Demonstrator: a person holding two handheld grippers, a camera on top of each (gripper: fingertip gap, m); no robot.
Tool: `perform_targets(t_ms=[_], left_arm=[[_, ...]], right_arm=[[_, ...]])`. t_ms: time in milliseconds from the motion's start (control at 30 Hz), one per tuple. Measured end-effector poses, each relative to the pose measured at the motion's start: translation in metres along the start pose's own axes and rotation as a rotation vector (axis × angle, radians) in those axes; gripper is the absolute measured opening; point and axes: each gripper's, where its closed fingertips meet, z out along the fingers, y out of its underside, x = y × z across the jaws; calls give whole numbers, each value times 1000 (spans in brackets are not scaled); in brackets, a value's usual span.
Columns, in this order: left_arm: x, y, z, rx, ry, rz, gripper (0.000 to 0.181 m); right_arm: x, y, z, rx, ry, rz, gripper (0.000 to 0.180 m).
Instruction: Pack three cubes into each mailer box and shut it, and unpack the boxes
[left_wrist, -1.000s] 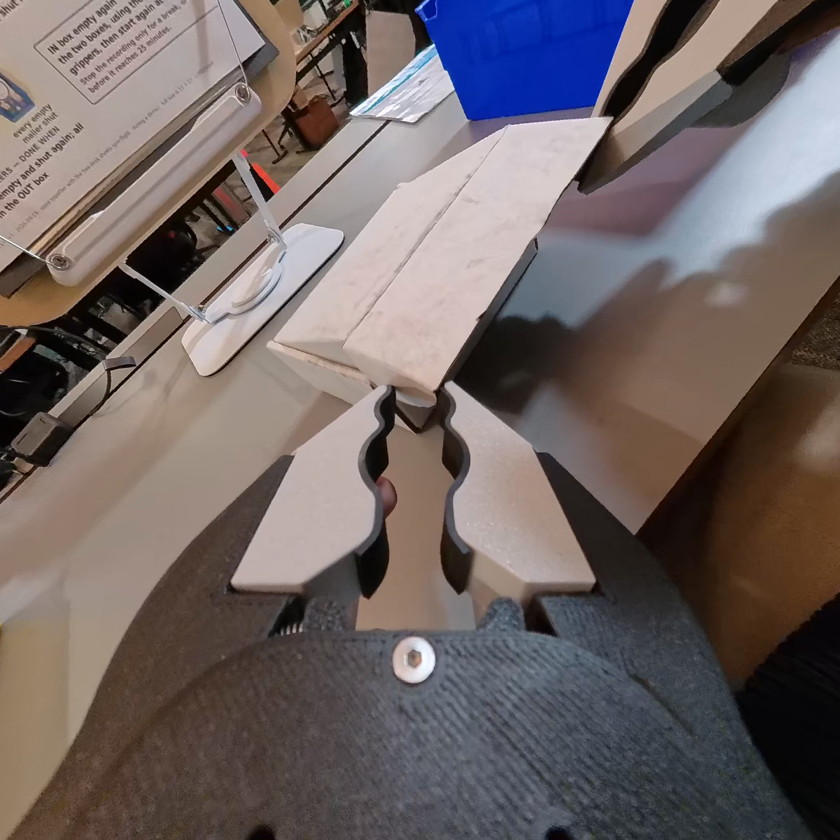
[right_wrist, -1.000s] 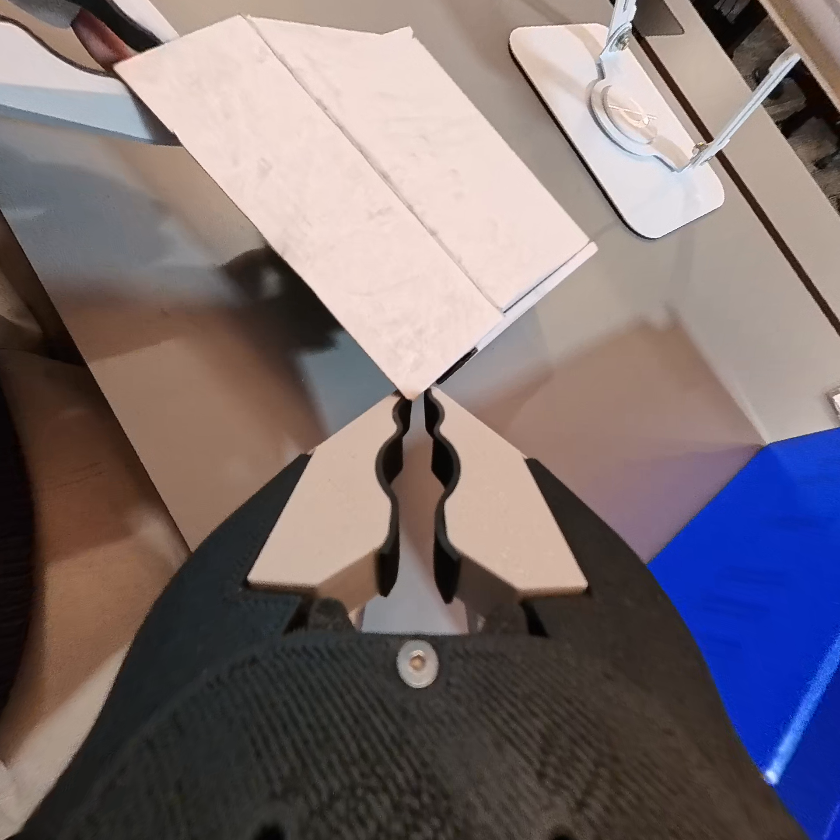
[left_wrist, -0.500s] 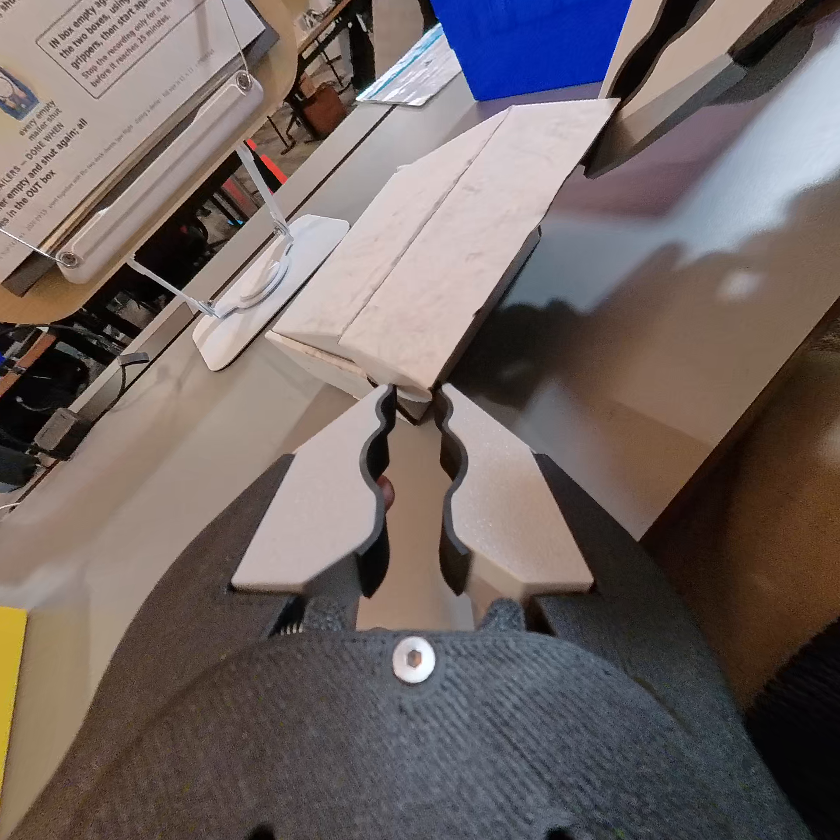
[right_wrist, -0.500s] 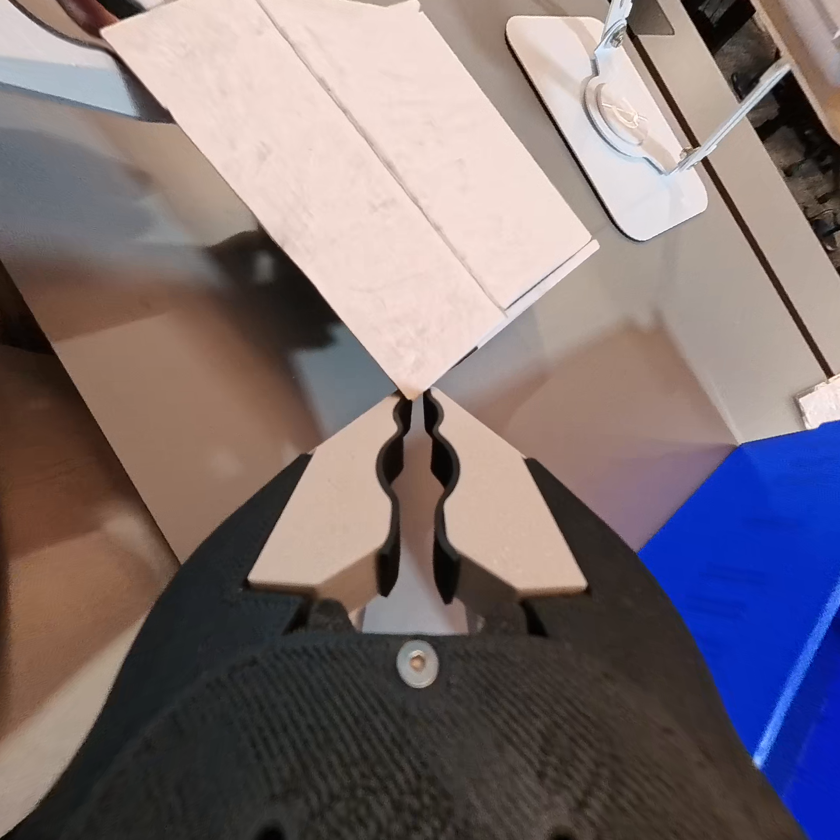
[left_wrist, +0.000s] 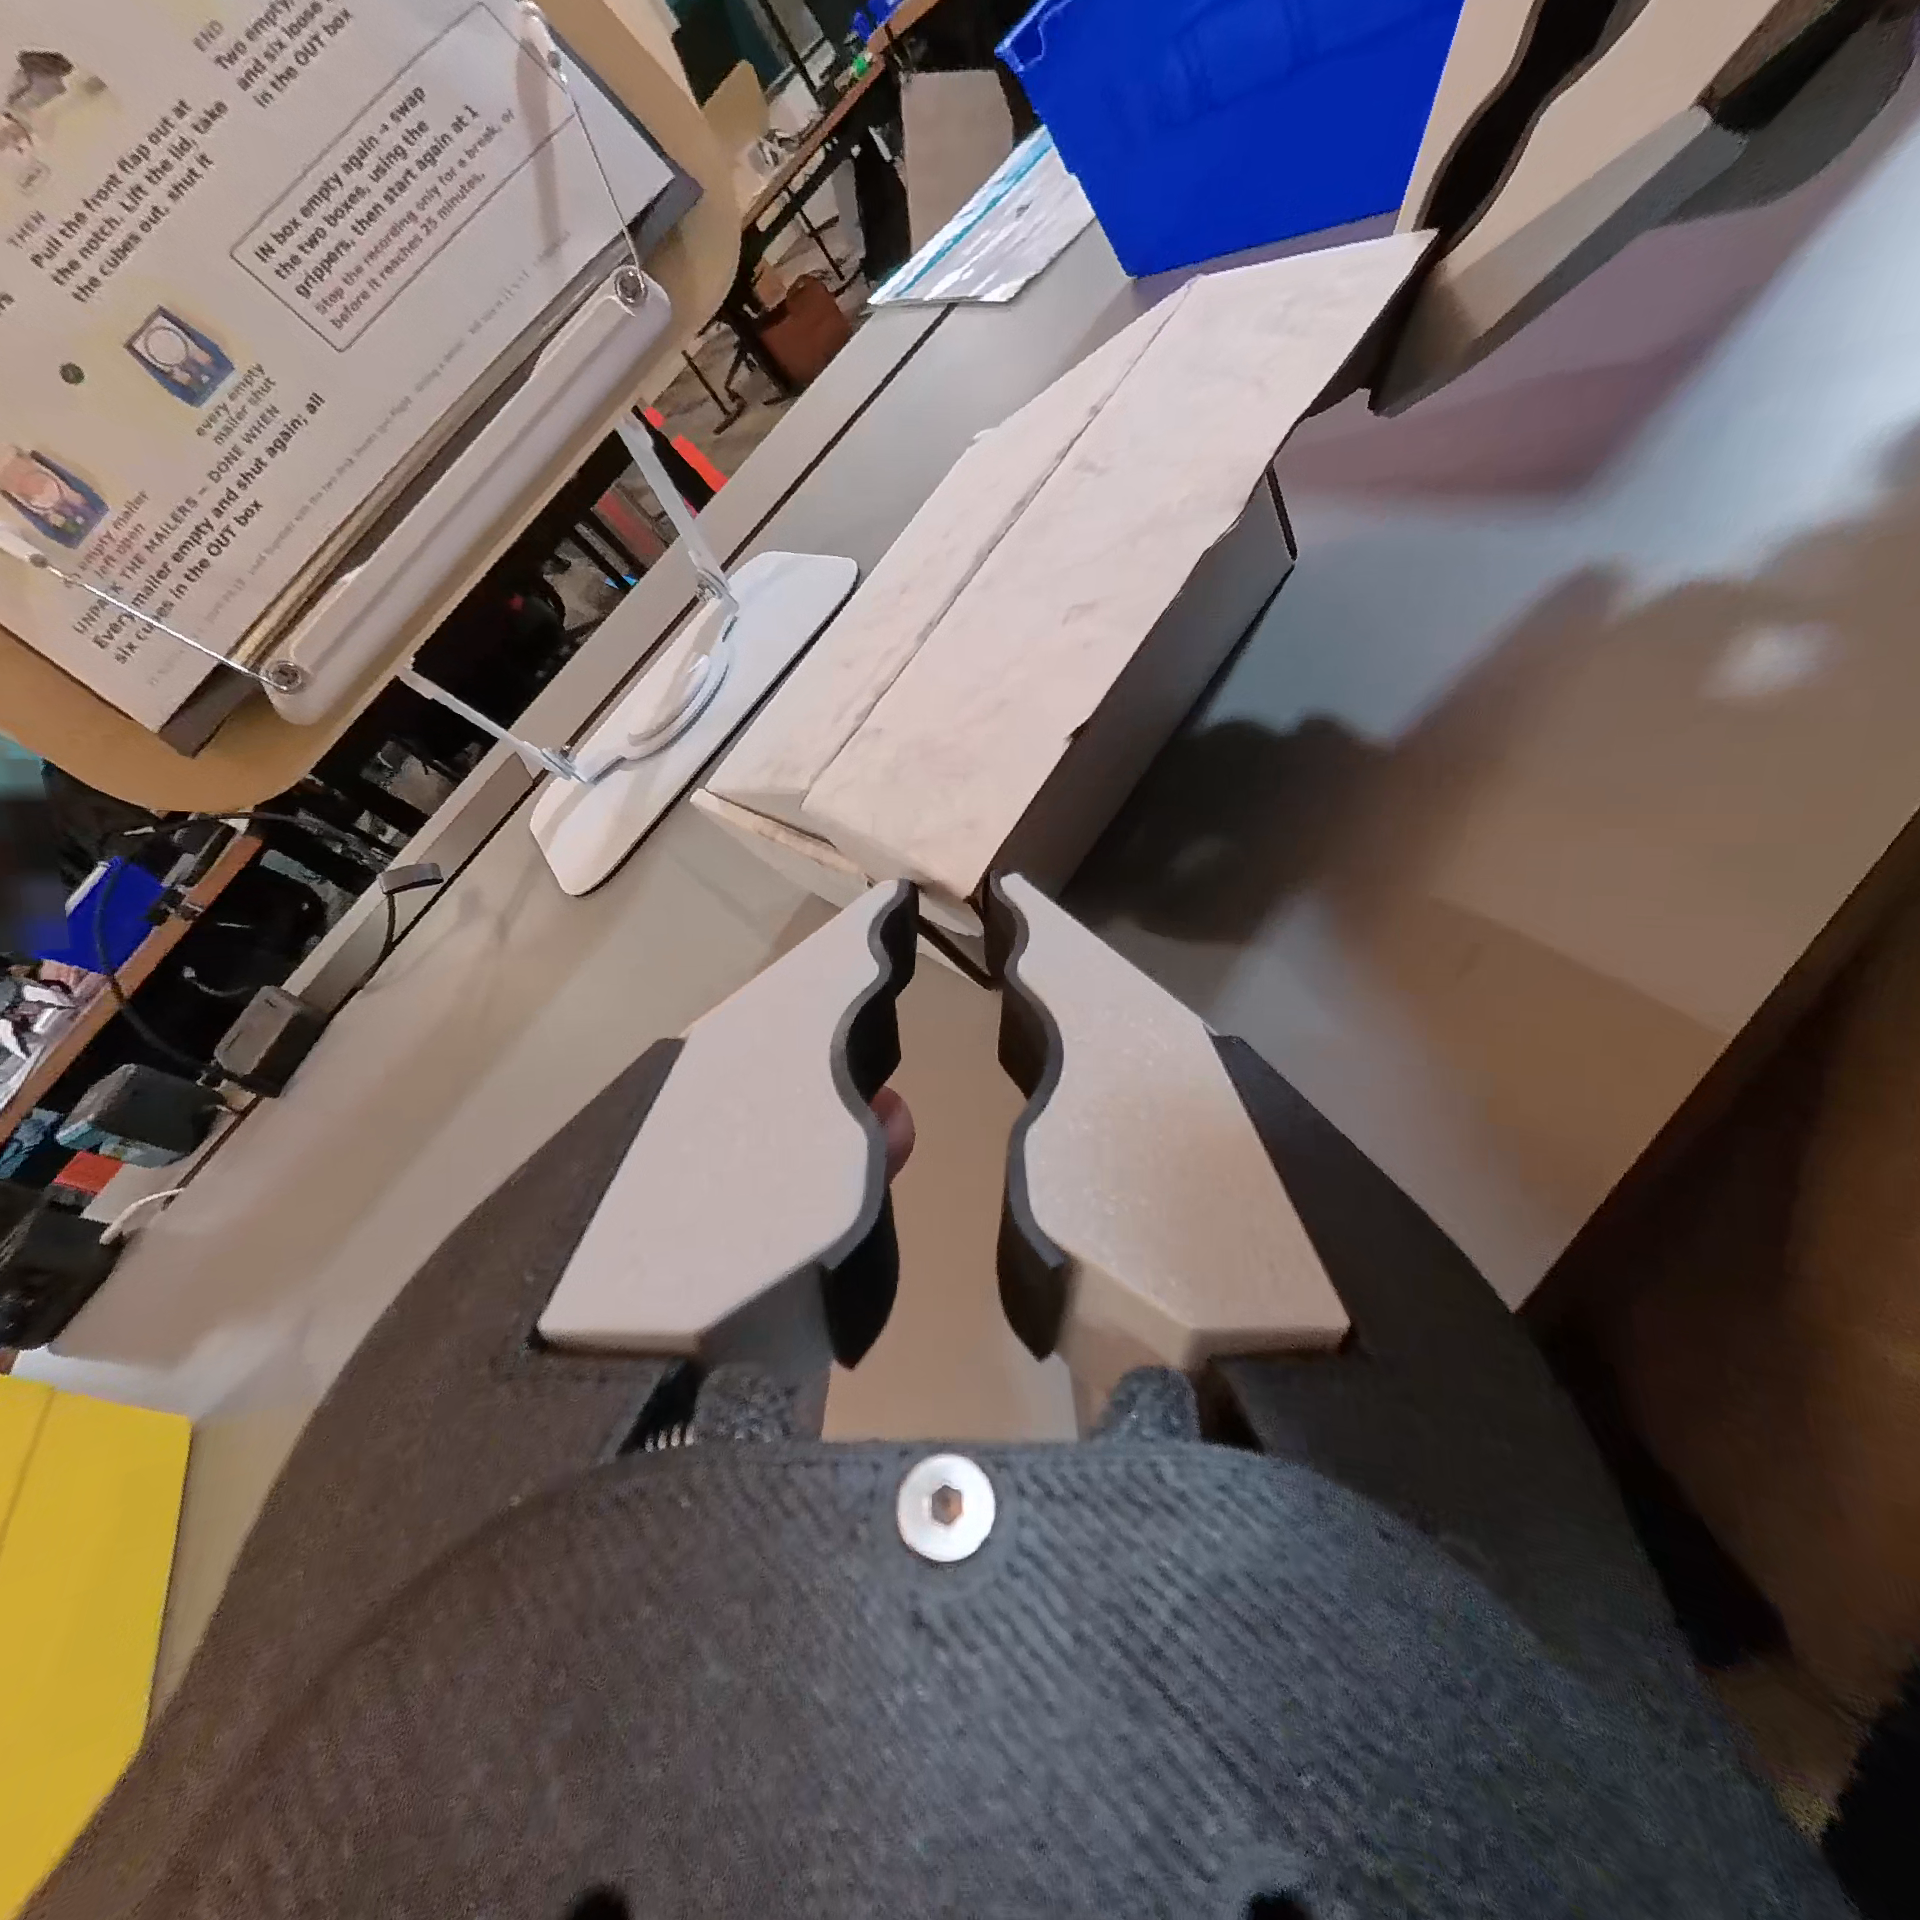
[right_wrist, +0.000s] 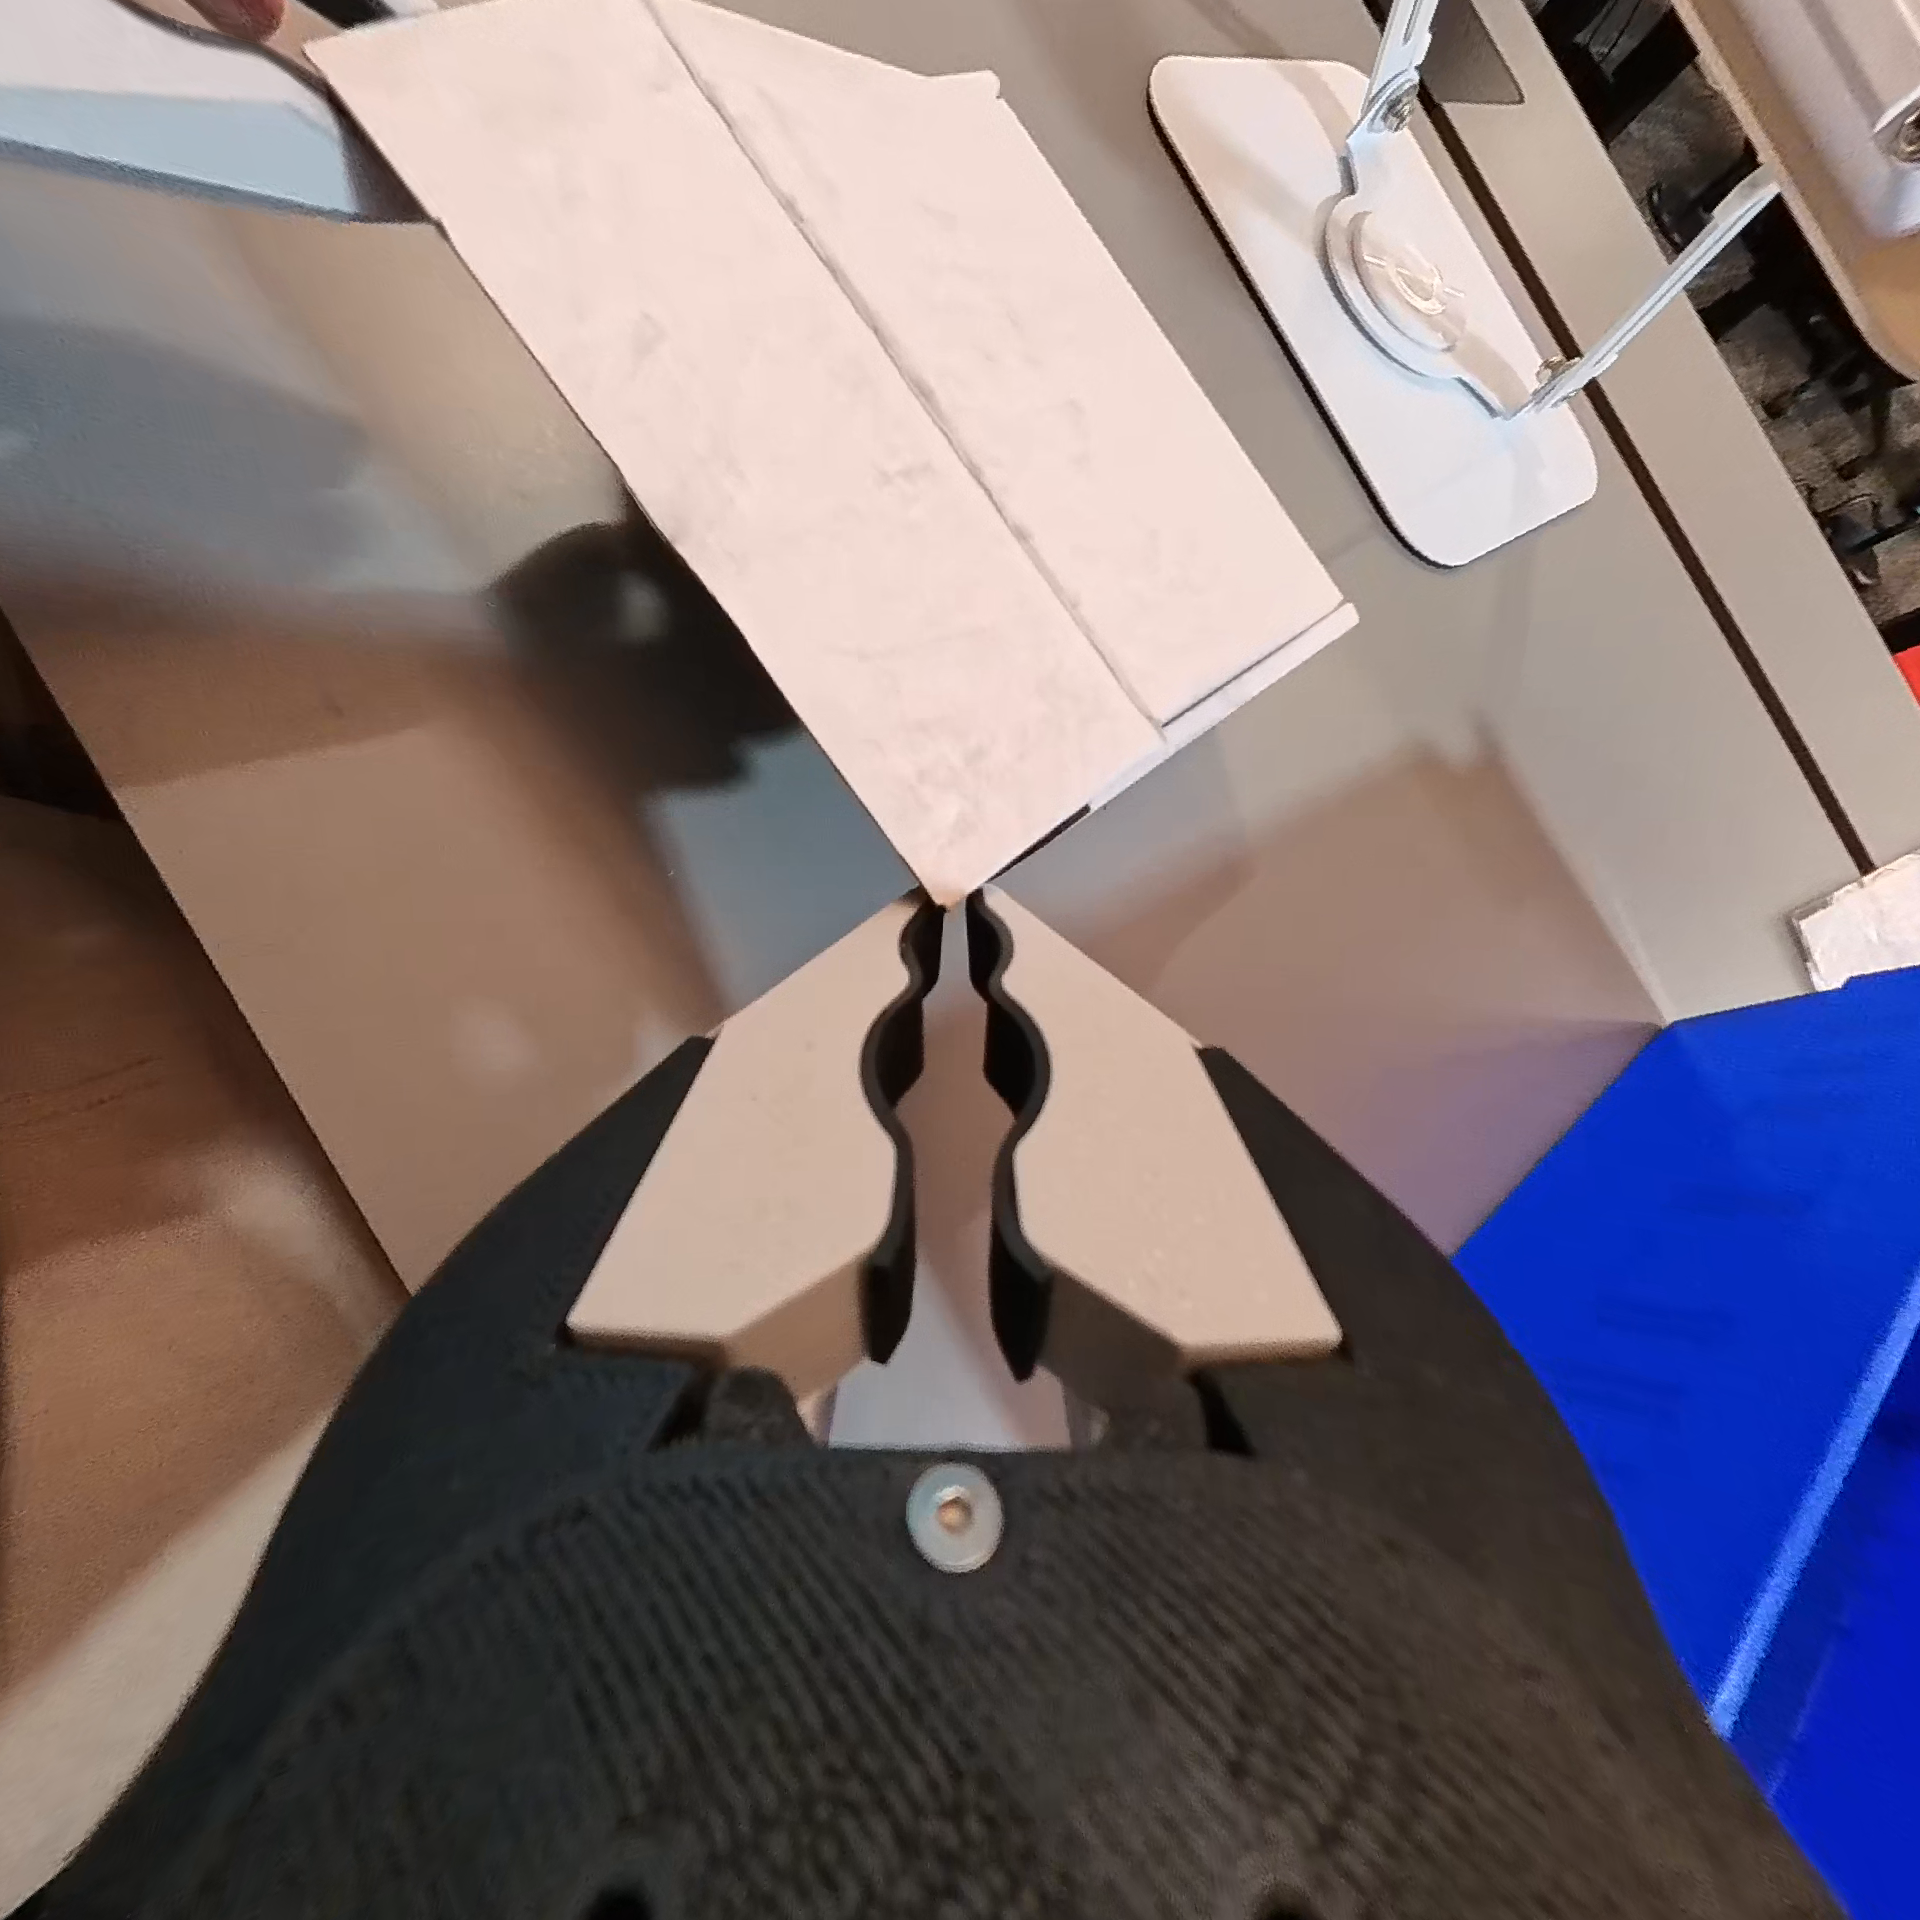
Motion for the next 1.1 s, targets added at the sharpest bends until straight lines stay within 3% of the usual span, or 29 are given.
perform_targets(t_ms=[1100], left_arm=[[2,20,16,-83,89,94,7]], right_arm=[[-3,8,11,-58,24,-36,2]])
